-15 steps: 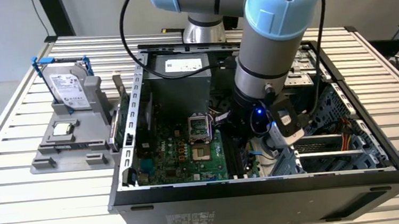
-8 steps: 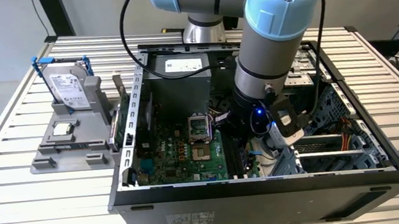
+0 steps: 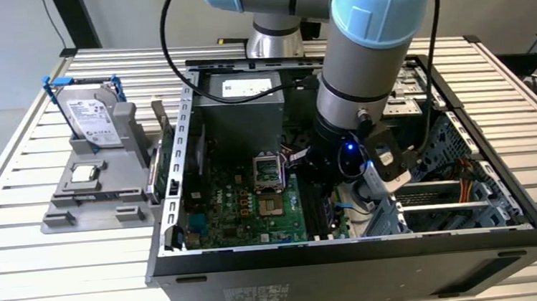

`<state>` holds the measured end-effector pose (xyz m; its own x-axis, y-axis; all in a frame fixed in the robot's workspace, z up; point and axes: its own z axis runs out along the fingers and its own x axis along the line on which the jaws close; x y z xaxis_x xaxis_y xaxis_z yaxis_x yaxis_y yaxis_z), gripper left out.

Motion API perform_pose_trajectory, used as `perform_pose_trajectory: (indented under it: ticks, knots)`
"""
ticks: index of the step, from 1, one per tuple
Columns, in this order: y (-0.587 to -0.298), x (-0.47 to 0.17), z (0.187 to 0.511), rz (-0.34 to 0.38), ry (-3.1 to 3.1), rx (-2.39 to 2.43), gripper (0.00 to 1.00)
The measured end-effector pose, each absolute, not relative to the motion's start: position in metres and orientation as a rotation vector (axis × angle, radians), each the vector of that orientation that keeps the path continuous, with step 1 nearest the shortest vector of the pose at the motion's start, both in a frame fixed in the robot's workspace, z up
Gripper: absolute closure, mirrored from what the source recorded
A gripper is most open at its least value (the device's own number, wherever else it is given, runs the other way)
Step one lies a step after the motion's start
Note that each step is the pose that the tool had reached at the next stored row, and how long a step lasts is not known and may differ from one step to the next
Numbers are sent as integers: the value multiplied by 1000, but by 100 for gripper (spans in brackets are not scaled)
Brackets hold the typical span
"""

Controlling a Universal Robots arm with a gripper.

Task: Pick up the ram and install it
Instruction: 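Insert the ram into the slot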

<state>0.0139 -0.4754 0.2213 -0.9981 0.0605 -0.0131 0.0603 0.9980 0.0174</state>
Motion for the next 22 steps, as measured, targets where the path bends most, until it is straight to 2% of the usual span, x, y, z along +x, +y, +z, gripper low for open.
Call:
perform_pose_trajectory:
  ticks: [22]
  knots:
    - [-475,13,219,21,3131,40,100]
